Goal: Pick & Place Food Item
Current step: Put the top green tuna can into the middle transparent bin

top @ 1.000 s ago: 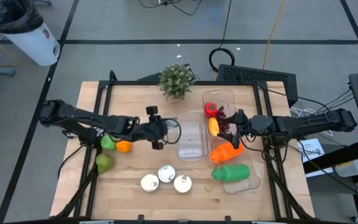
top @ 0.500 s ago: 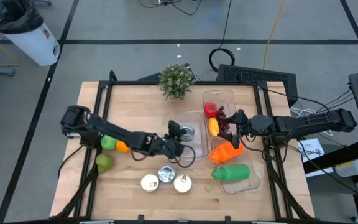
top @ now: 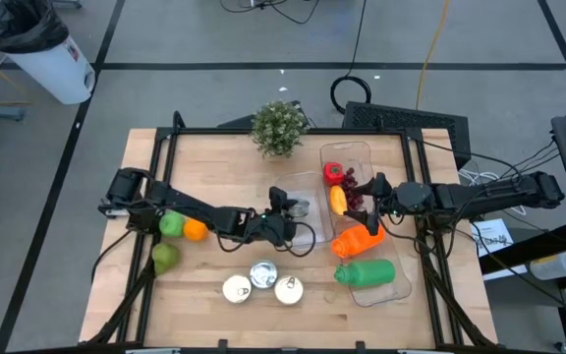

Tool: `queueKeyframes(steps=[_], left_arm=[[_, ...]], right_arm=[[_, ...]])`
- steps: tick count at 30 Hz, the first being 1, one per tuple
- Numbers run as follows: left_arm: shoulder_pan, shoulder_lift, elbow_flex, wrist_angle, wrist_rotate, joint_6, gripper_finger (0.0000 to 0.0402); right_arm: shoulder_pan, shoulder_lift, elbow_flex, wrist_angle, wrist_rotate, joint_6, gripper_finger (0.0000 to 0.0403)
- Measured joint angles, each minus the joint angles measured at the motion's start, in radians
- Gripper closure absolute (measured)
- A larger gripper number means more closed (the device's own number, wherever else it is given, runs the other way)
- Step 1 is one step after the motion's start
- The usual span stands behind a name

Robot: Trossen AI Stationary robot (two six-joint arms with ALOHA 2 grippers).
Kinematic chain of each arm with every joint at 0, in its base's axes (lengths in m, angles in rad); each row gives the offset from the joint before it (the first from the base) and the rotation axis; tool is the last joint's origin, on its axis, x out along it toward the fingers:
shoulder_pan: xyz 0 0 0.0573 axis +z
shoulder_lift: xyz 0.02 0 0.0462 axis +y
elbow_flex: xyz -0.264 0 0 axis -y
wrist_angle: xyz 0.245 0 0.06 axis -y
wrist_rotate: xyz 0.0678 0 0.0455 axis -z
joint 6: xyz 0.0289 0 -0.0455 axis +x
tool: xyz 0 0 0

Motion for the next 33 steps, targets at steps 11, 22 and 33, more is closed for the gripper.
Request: queueKeyframes(steps=[11, 22, 33], left_arm=[[0.000, 0.001, -0.001, -0.014, 0.032, -0.024, 0.0203], [0.001, 0.003, -0.002, -0.001, 0.053, -0.131, 0.0220], [0.020, 0.003, -0.002, -0.003, 0.050, -0.239, 0.0121]], right_arm=[[0.000, 0.000, 0.000, 0.000, 0.000, 0.000, 0.0041], [0.000, 0.000, 0.000, 0.000, 0.000, 0.000, 0.0041], [0.000, 0.000, 0.000, 0.000, 0.000, 0.000, 0.0041]])
